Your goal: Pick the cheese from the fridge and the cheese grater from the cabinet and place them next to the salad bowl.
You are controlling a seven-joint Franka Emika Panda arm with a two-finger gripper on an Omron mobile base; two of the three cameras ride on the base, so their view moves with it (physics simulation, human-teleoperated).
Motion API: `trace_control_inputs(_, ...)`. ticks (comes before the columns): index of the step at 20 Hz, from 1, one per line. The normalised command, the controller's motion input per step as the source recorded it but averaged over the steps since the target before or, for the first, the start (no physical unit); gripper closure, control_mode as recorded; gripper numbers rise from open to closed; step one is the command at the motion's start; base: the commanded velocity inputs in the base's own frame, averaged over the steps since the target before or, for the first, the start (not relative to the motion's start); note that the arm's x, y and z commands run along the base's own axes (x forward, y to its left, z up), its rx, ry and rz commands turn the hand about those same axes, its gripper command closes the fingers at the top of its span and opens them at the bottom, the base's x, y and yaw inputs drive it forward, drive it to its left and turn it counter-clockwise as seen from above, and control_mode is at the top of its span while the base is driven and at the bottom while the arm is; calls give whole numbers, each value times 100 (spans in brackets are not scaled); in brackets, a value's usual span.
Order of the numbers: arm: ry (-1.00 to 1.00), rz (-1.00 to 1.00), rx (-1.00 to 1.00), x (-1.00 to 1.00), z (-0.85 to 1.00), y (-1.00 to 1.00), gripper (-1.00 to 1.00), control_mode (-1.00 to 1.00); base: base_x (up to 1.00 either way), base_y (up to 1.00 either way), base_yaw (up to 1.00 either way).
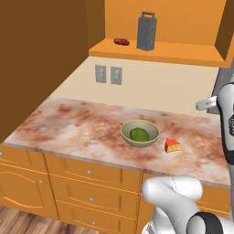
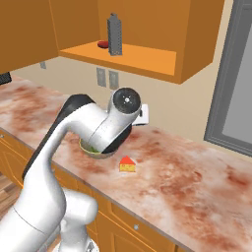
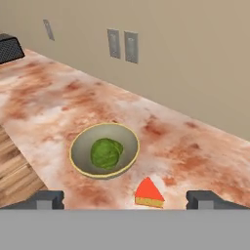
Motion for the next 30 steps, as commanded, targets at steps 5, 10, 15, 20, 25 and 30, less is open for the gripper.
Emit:
trace_control_inputs(5,-10,-5,1,-22,58,11,-100,-100,0,0,0)
trace_control_inputs(10,-15,0,7,-15,48,19,-100,-100,0,0,0)
trace_control_inputs(15,-17,0,1,-1,55,32,-100,-100,0,0,0)
trace_control_inputs(20,-29,-2,0,-1,71,21,-100,-100,0,0,0)
trace_control_inputs(25,-22,-5,0,0,50,13,-100,-100,0,0,0)
trace_control_inputs(30,-3,-3,0,6,25,3,-100,-100,0,0,0)
